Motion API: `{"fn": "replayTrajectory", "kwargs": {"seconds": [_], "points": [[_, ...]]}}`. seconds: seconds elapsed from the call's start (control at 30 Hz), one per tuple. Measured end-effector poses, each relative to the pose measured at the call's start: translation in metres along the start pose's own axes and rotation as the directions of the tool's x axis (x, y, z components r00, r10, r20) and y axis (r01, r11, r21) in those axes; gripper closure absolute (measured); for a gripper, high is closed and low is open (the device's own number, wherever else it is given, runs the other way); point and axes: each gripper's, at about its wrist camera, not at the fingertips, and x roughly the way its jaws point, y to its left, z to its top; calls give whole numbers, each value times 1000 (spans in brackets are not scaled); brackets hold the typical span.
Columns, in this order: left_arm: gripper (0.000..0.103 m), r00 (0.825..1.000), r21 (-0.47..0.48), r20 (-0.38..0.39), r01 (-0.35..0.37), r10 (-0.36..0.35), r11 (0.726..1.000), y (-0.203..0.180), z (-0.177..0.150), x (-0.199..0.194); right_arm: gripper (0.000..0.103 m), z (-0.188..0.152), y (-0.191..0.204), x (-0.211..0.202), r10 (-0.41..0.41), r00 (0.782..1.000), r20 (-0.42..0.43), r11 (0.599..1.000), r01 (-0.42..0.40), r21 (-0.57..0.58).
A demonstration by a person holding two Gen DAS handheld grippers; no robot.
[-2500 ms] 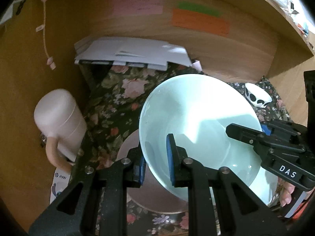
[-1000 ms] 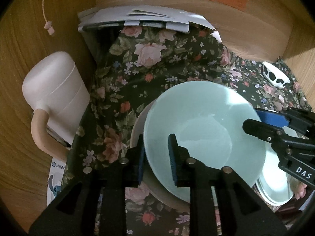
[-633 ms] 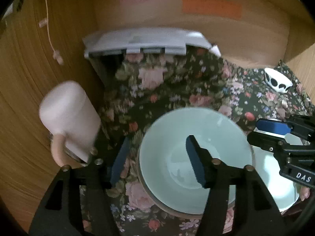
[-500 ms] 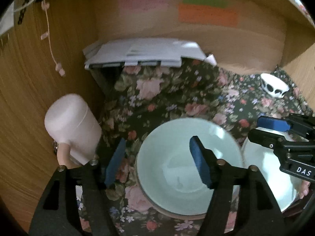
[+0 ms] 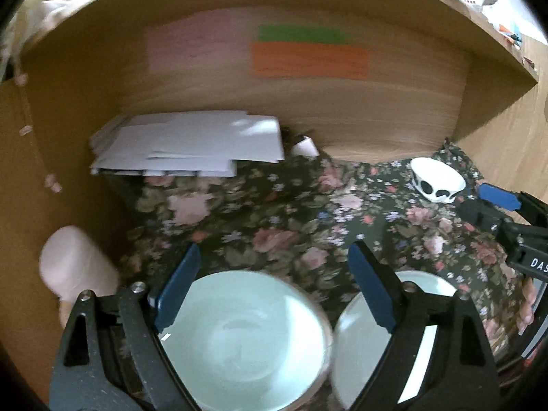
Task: Organize plates and bowls
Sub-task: 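Open both grippers and pull back from the mint-green bowl, then move both grippers to the white bowl rim and close them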
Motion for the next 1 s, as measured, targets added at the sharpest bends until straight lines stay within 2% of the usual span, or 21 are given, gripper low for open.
{"fn": "replayTrajectory", "kwargs": {"seconds": [0.1, 0.13, 0.23, 0.33, 0.4, 0.43, 0.73, 0.93, 1.0], "points": [[14, 998, -10, -41, 37, -37, 999, -12, 11, 16, 29, 2, -28, -1, -56, 998, 1, 998, 56, 38], [14, 998, -13, -50, 46, -46, 999, -15, 15, 21, 29, 4, -50, 4, -100, 995, -11, 993, 101, 67], [14, 996, -21, -72, 56, -57, 998, -26, 25, 36, 29, 5, -68, 9, -135, 991, -22, 987, 136, 89], [14, 993, -16, -99, 62, -63, 998, -39, 34, 53, 29, 4, -107, 25, -202, 977, -67, 968, 209, 138], [14, 990, -8, -122, 72, -73, 997, -48, 39, 66, 29, 3, -115, 28, -214, 974, -78, 963, 223, 151], [14, 989, -5, -131, 74, -74, 997, -52, 41, 70, 29, 0, -134, 36, -225, 968, -108, 952, 242, 187], [14, 977, 42, -199, 90, -80, 995, -80, 59, 116, 30, -4, -187, 69, -218, 955, -202, 913, 273, 305], [14, 976, 62, -206, 86, -72, 994, -93, 68, 137, 49, -8, -215, 105, -171, 942, -287, 891, 273, 364], [14, 975, 76, -209, 88, -71, 993, -98, 68, 141, 51, -10, -221, 113, -153, 942, -299, 884, 265, 384]]}}
